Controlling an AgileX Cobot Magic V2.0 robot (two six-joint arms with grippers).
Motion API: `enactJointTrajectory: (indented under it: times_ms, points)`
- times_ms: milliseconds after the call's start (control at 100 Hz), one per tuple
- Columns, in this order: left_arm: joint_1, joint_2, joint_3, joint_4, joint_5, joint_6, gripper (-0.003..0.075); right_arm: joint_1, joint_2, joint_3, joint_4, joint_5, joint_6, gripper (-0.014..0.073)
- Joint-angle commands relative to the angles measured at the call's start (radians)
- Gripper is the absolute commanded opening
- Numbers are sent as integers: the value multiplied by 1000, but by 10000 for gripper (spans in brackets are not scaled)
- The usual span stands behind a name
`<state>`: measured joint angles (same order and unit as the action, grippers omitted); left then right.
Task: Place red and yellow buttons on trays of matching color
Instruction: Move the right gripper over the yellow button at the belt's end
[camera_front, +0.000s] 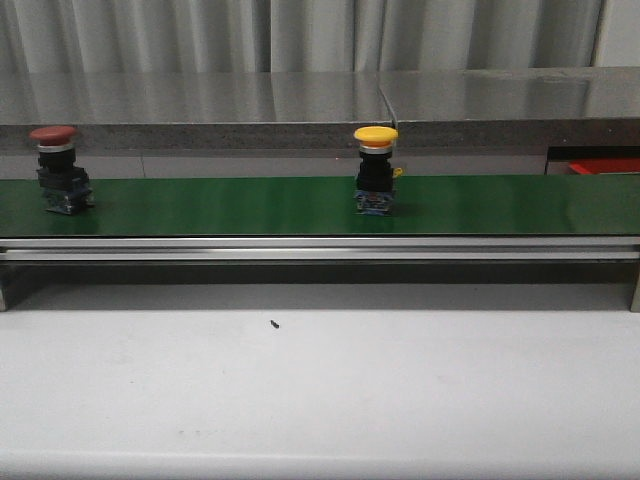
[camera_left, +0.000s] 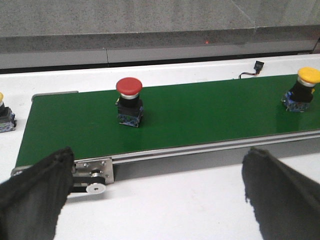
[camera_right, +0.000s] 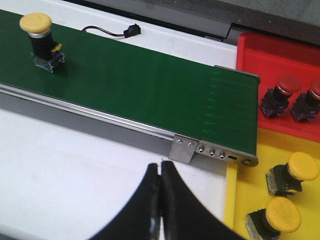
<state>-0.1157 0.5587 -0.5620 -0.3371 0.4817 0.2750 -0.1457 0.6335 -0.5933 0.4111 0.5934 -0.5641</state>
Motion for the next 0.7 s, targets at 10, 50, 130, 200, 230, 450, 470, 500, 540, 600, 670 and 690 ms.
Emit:
enactJointTrajectory:
  times_ms: [10, 50, 130, 200, 230, 450, 470, 500, 540, 600, 670, 690]
  points:
    - [-8, -61, 25, -19, -85, -2, 536, 0, -5, -26, 27, -71, -5, -98]
    - [-8, -84, 40, -21, -85, -2, 462, 0, -5, -26, 27, -71, -5, -98]
    - [-8, -114, 56, -21, -86, -2, 294, 0, -5, -26, 27, -71, -5, -98]
    - [-8, -122, 55, -21, -87, -2, 131, 0, -5, -26, 27, -71, -5, -98]
    - [-8, -122, 55, -21, -91, -2, 68, 0, -5, -26, 28, -71, -5, -98]
    - [-8, -122, 55, -21, -107, -2, -19, 0, -3, -28, 61, 8, -5, 20]
    - [-8, -122, 55, -21, -107, -2, -19, 0, -3, -28, 61, 14, -5, 59]
    - [-8, -122, 55, -21, -107, -2, -19, 0, -3, -28, 61, 17, -5, 122]
    - [-8, -122, 55, -21, -107, -2, -19, 0, -3, -28, 61, 17, -5, 230]
    - [-8, -122, 55, -21, -107, -2, -19, 0, 4, -28, 63, 10, -5, 389]
    - [-8, -122, 55, -21, -107, -2, -19, 0, 23, -29, 66, -2, -6, 555]
    - [-8, -122, 55, -21, -107, -2, -19, 0, 31, -30, 66, -4, -6, 589]
